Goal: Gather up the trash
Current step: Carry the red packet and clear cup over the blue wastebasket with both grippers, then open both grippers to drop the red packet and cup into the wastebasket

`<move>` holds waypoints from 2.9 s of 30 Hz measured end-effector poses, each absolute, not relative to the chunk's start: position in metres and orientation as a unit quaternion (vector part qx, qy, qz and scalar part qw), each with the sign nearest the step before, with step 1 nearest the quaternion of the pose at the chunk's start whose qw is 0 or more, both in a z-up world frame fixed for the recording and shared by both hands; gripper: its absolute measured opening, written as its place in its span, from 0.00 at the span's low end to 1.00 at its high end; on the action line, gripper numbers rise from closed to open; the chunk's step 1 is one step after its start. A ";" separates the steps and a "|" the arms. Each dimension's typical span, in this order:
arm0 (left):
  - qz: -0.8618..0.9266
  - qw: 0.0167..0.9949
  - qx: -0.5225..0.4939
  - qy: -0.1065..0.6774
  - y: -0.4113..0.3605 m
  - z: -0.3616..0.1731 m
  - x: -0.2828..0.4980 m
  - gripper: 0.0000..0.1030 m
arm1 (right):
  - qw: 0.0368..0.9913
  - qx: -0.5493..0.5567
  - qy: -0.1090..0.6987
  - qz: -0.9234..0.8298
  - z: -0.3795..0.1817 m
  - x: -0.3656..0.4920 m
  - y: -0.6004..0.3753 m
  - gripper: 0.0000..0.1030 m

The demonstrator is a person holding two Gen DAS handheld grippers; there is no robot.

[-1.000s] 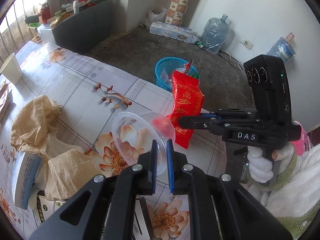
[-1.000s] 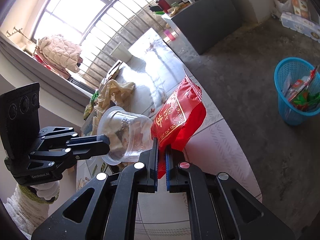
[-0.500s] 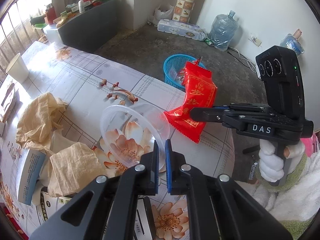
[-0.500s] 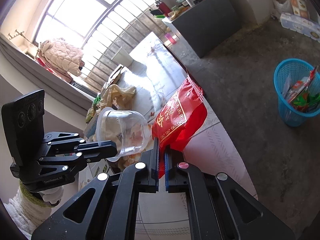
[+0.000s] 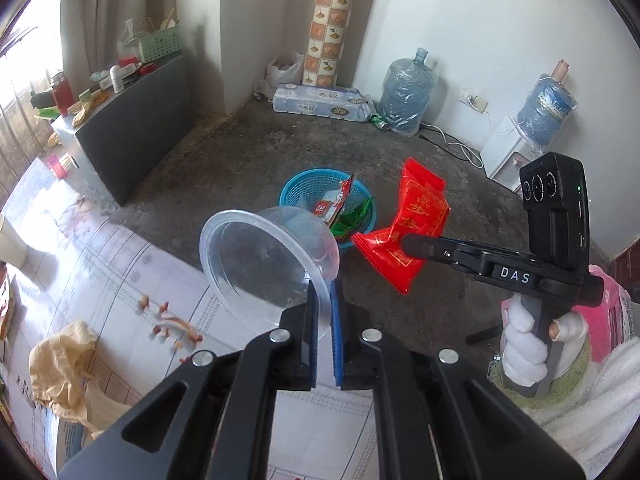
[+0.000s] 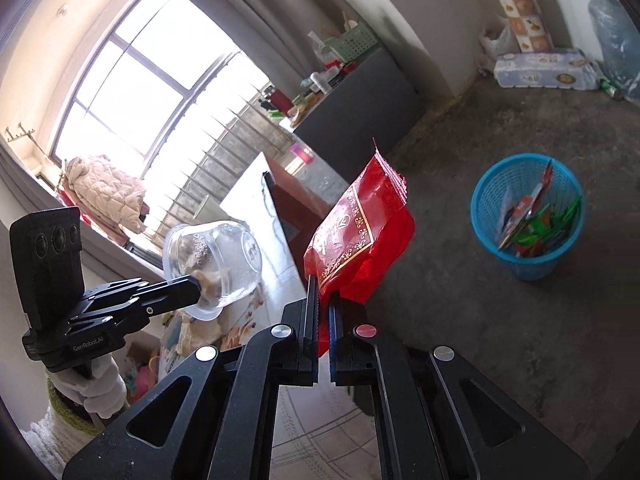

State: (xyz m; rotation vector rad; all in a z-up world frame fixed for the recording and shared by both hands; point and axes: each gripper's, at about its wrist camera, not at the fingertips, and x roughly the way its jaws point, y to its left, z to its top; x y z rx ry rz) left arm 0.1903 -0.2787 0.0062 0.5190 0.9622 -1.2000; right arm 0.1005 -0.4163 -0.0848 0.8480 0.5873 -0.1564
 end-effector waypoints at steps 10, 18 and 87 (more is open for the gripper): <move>-0.524 0.645 0.298 0.469 -0.434 -0.060 0.202 0.05 | 0.818 0.461 0.276 -0.206 -0.140 0.037 -0.493 0.02; -0.494 0.643 0.336 0.479 -0.554 -0.132 0.215 0.09 | 0.791 0.487 0.292 -0.228 -0.170 0.034 -0.520 0.02; -0.298 0.850 -0.010 0.435 -0.030 -0.010 0.223 0.64 | 0.739 0.549 0.288 -0.264 -0.261 0.094 -0.605 0.57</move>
